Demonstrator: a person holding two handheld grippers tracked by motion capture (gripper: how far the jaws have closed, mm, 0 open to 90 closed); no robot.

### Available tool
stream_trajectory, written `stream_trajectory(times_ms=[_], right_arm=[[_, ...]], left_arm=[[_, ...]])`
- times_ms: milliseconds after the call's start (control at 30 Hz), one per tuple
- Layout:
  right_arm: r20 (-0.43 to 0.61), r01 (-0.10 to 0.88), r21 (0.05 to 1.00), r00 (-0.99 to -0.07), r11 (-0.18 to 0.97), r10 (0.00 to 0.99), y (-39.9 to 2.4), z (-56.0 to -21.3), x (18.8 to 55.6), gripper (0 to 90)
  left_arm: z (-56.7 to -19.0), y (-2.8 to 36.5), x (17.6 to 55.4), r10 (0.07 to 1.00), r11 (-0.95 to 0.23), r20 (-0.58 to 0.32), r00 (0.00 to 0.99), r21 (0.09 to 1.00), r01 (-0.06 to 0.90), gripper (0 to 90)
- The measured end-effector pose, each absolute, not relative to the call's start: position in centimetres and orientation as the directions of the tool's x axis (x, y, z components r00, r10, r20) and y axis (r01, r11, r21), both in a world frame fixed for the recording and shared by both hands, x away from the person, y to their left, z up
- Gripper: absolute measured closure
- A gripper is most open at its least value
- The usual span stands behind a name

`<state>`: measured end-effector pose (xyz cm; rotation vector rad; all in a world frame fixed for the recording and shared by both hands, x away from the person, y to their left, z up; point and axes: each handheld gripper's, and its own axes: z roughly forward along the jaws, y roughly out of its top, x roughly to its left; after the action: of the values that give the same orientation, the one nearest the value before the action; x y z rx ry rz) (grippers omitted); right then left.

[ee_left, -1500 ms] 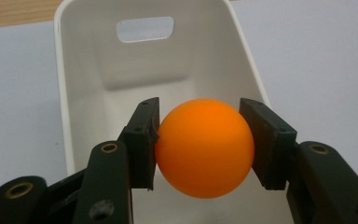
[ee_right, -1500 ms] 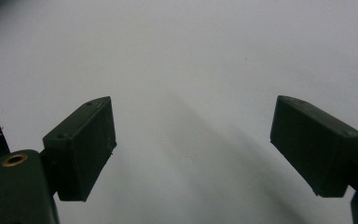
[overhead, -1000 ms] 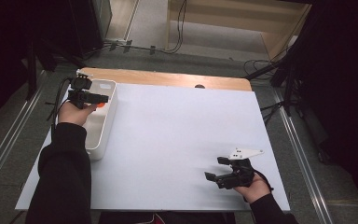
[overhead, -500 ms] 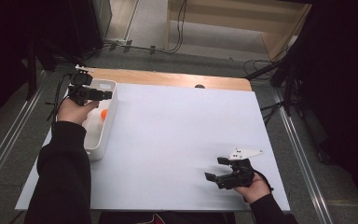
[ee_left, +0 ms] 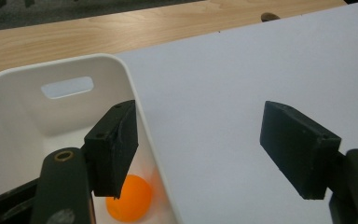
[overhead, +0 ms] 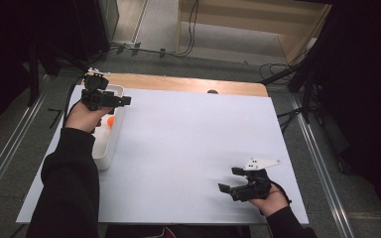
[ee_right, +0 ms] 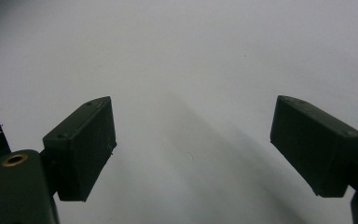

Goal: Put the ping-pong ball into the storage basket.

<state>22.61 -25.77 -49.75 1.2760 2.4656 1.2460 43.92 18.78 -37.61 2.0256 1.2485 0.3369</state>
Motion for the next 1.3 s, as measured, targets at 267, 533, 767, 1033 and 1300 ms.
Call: stream_trajectory(times_ms=[267, 533, 767, 1033, 1300], right_arm=[[0.264, 0.641, 0.7, -0.642, 0.315, 0.72, -25.7, -49.7, 22.5, 12.9], [0.261, 0.639, 0.7, -0.644, 0.319, 0.719, -25.7, -49.7, 22.5, 12.9], [0.26, 0.637, 0.699, -0.648, 0.323, 0.716, -25.8, -49.8, 22.5, 12.9], [0.259, 0.636, 0.701, -0.648, 0.323, 0.716, -25.7, -49.8, 22.4, 12.9], [0.258, 0.636, 0.7, -0.649, 0.324, 0.716, -25.7, -49.8, 22.4, 12.9]], left_arm=[[-38.1, 17.5, 44.0, 0.827, -0.295, -0.168, 0.537, 0.683, 0.668, 24.6], [-38.5, 16.1, 43.8, 0.794, -0.333, -0.173, 0.583, 0.679, 0.654, 24.6], [-38.7, 15.2, 43.7, 0.764, -0.334, -0.205, 0.612, 0.686, 0.647, 24.6], [-39.1, 14.3, 43.5, 0.749, -0.369, -0.193, 0.634, 0.674, 0.641, 24.6], [-39.6, 13.3, 43.4, 0.734, -0.391, -0.19, 0.652, 0.667, 0.634, 24.6]])
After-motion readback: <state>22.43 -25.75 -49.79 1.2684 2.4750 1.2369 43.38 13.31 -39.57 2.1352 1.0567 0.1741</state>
